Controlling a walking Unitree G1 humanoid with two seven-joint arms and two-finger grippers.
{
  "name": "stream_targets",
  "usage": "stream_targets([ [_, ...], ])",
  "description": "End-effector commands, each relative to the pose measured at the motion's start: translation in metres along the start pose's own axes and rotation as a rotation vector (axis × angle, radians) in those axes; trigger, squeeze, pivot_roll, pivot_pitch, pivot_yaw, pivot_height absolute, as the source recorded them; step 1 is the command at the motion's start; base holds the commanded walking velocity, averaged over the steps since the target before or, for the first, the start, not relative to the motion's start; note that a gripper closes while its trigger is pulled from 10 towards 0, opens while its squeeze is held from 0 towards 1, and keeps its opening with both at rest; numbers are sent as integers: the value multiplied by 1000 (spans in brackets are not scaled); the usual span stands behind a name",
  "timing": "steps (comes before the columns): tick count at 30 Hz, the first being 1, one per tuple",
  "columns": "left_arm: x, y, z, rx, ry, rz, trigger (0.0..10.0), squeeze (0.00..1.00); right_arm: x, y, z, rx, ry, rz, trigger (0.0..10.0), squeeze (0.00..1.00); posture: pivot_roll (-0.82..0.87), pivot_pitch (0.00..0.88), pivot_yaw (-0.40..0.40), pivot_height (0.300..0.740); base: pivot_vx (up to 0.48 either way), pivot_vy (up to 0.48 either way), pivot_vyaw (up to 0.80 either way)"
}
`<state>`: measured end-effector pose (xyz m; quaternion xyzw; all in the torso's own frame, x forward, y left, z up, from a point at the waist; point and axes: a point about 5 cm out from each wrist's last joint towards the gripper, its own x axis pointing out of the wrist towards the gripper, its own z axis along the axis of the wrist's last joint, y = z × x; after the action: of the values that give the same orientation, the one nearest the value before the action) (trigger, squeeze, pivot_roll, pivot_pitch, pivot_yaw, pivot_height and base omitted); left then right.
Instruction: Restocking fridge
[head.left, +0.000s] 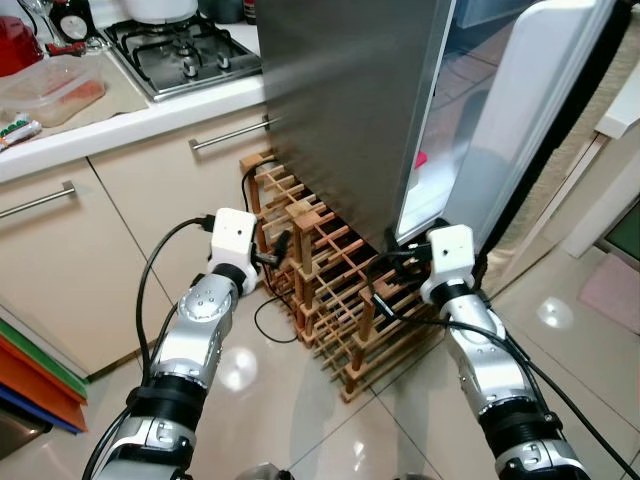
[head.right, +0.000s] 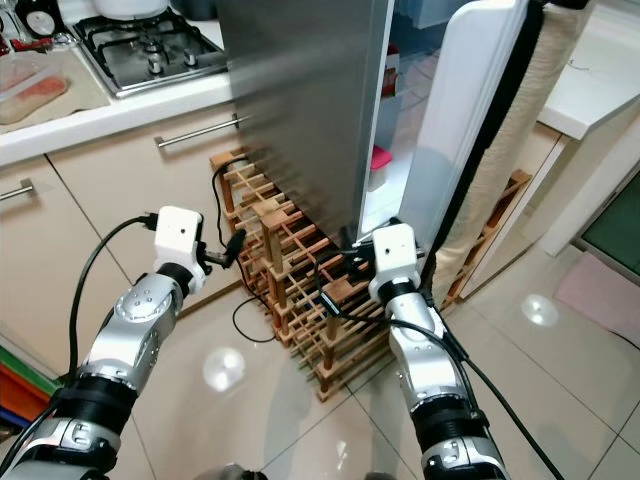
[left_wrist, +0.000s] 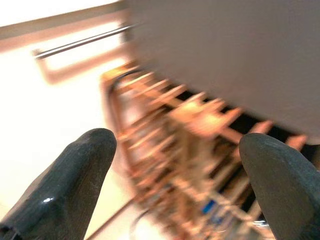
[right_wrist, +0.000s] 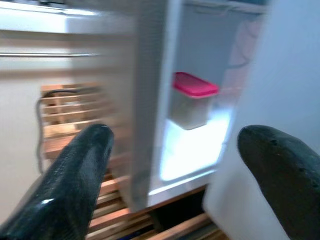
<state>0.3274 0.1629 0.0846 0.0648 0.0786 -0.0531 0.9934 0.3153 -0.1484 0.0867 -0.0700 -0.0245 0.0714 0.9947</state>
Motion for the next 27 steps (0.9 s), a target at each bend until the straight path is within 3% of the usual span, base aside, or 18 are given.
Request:
stream_targets([
  [1, -2, 8, -5, 14, 11, 52, 10000, 0, 1, -9, 3, -11, -15, -40, 10000, 0, -96, 0, 37, 740, 0, 0, 0],
  [7, -5, 17, -22, 32, 74, 174, 10000, 0, 2, -35, 7, -52, -34, -163, 10000, 0, -110, 0, 41, 740, 0, 0, 0],
  [12, -3, 15, -24, 26, 81, 186, 10000, 0, -10, -67, 3, -112, -15, -261, 10000, 0, -122, 0, 45, 740, 0, 0, 0],
  [13, -3, 15, -24, 26, 81, 186, 10000, 0, -10, -67, 3, -112, -15, -261, 10000, 0, -122, 0, 45, 740, 0, 0, 0],
  [14, -3, 14, -24, 24, 82, 185, 10000, 0, -13, -74, 1, -128, -9, -278, 10000, 0, -124, 0, 45, 740, 0, 0, 0],
  [16, -3, 12, -26, 25, 83, 180, 10000, 0, -30, -107, -4, -193, 30, -362, 10000, 0, -135, 0, 48, 740, 0, 0, 0],
  [17, -3, 12, -26, 25, 83, 180, 10000, 0, -30, -107, -4, -193, 30, -362, 10000, 0, -135, 0, 48, 740, 0, 0, 0],
  [19, -3, 10, -27, 28, 85, 176, 10000, 0, -46, -135, -7, -246, 62, -452, 10000, 0, -144, 0, 50, 740, 0, 0, 0],
  [22, -3, 8, -28, 28, 87, 169, 10000, 0, -62, -163, -7, -314, 93, -576, 10000, 0, -152, 0, 53, 740, 0, 0, 0],
  [25, -2, 4, -27, 26, 83, 159, 10000, 0, -74, -178, -4, -365, 103, -681, 10000, 0, -156, 0, 54, 740, 0, 0, 0],
  [27, -1, 4, -27, 26, 81, 156, 10000, 0, -76, -180, -4, -366, 106, -704, 10000, 0, -157, 0, 55, 740, 0, 0, 0],
])
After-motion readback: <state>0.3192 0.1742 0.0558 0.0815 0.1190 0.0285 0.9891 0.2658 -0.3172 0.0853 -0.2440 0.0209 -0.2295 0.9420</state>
